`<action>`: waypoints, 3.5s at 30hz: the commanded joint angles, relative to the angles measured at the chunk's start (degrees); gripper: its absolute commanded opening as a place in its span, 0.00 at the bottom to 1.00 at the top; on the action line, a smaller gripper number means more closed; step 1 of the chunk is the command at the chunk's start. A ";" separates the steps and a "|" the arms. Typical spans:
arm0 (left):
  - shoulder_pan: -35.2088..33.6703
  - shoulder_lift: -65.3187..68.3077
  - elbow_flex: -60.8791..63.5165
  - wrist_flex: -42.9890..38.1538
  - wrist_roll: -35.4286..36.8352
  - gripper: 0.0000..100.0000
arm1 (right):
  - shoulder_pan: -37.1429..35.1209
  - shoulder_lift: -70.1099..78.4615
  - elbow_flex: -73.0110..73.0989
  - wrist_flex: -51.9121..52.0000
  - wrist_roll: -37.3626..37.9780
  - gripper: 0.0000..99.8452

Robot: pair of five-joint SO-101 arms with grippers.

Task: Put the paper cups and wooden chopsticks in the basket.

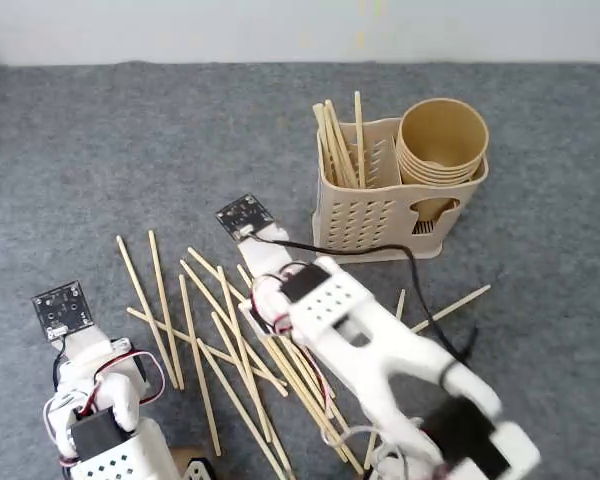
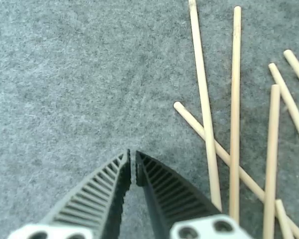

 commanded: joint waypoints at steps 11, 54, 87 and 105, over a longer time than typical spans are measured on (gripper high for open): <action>0.18 -0.79 -0.66 -0.18 -0.09 0.02 | -0.13 17.36 -14.77 -1.19 -0.26 0.16; 0.18 -0.79 -0.66 -0.18 -0.09 0.02 | 6.29 -16.92 -16.26 16.31 2.37 0.01; 0.18 -0.79 -0.66 -0.18 -0.09 0.02 | 24.57 -40.40 -16.09 -11.65 2.37 0.01; 0.18 -0.79 -0.66 -0.18 -0.09 0.02 | 28.70 -39.34 -1.14 -46.73 7.38 0.01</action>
